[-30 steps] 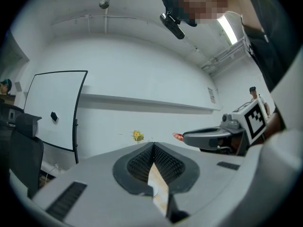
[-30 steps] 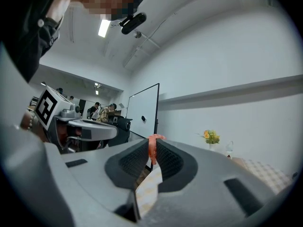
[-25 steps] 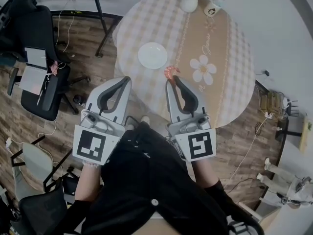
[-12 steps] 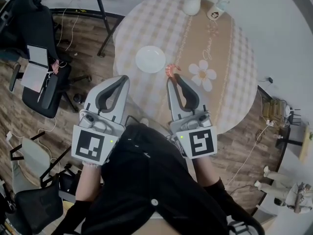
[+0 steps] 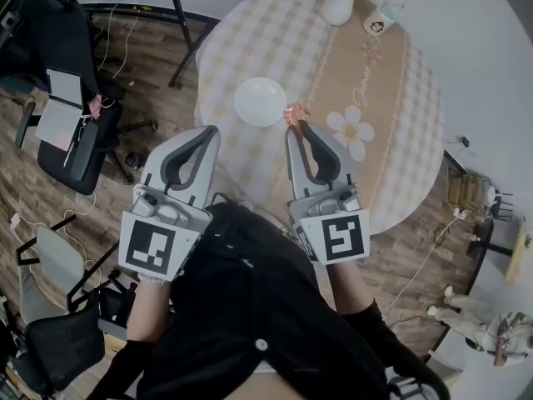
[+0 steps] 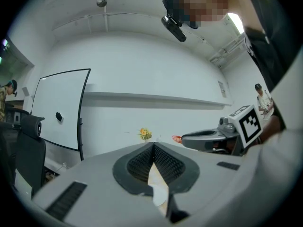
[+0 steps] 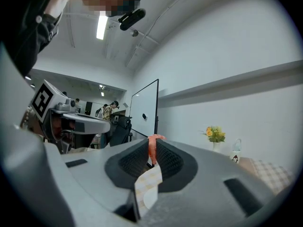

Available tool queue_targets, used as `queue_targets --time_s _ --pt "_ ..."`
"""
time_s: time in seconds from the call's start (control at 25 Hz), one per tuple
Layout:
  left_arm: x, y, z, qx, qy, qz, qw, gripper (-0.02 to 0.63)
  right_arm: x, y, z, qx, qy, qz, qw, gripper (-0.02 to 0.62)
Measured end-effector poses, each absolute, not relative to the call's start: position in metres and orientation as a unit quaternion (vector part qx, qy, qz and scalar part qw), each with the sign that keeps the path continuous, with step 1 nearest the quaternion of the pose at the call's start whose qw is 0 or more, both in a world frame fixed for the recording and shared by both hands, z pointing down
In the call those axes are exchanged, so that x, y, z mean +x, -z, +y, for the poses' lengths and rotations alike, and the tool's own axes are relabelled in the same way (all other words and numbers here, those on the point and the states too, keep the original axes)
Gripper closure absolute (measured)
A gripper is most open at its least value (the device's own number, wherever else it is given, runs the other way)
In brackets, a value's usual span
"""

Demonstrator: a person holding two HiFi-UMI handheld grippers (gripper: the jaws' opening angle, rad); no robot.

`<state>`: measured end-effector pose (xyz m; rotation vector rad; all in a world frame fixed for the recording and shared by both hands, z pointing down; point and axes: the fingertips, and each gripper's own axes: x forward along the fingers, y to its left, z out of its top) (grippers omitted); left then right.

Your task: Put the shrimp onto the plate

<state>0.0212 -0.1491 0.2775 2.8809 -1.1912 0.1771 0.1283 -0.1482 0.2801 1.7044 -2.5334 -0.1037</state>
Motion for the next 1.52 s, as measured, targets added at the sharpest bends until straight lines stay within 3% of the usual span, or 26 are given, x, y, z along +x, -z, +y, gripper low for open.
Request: queue_targets --time_s 1.52 --pt "-0.024 -0.305 -0.188 0.891 -0.084 -0.444 0.039 0.603 0.121 -0.480 -0.247 0.512 -0.069 -0.829 0.214 0.557"
